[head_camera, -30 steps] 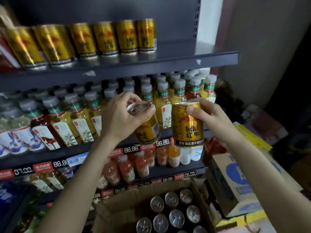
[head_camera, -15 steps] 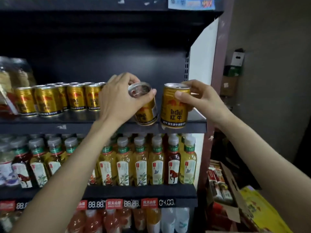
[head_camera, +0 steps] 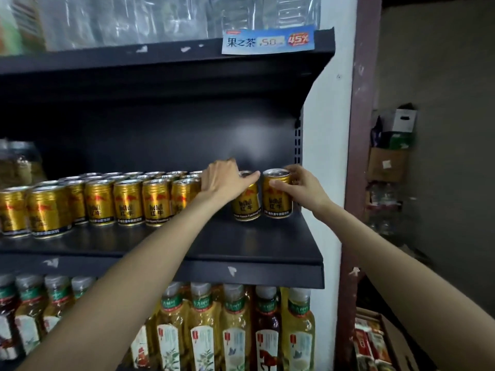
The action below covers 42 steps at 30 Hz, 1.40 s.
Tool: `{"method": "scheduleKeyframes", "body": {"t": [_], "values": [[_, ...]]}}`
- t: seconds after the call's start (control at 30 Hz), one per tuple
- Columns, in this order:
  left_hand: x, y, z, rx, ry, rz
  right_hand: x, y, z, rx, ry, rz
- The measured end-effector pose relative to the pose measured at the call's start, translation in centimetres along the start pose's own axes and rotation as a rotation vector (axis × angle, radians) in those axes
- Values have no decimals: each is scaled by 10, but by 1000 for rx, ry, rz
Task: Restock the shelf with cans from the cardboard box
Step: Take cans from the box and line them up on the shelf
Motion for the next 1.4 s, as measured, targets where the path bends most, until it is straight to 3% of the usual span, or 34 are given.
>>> {"method": "scheduleKeyframes", "body": {"t": [0.17, 0.27, 0.4, 0.47, 0.6, 1.0, 1.4], "values": [[19, -2, 12, -4, 90, 119, 10, -23, 20, 49, 52, -46], [19, 1, 7, 60, 129, 72, 4, -30, 22, 28, 105, -92], [16, 3, -19, 351, 132, 31, -7, -24, 14, -344, 138, -519], [21, 6, -24, 413, 100, 68, -6, -21, 11, -477, 125, -689], [36, 6, -8, 407, 74, 49, 3, -22, 27, -467, 116, -756], [77, 16, 30, 238, 76, 317, 44, -38, 82, -418, 116, -764], [80, 27, 25, 143, 127, 217, 66, -36, 91, -483, 133, -882]]}}
Point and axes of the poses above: each hand's wrist, its own z-axis towards the middle knuckle, its own x-axis out of the palm, y = z × x, the point moved 3 cm from there along z, towards the middle knuckle, and after that the axes turned 5 degrees about z, right-handed, at the moved point
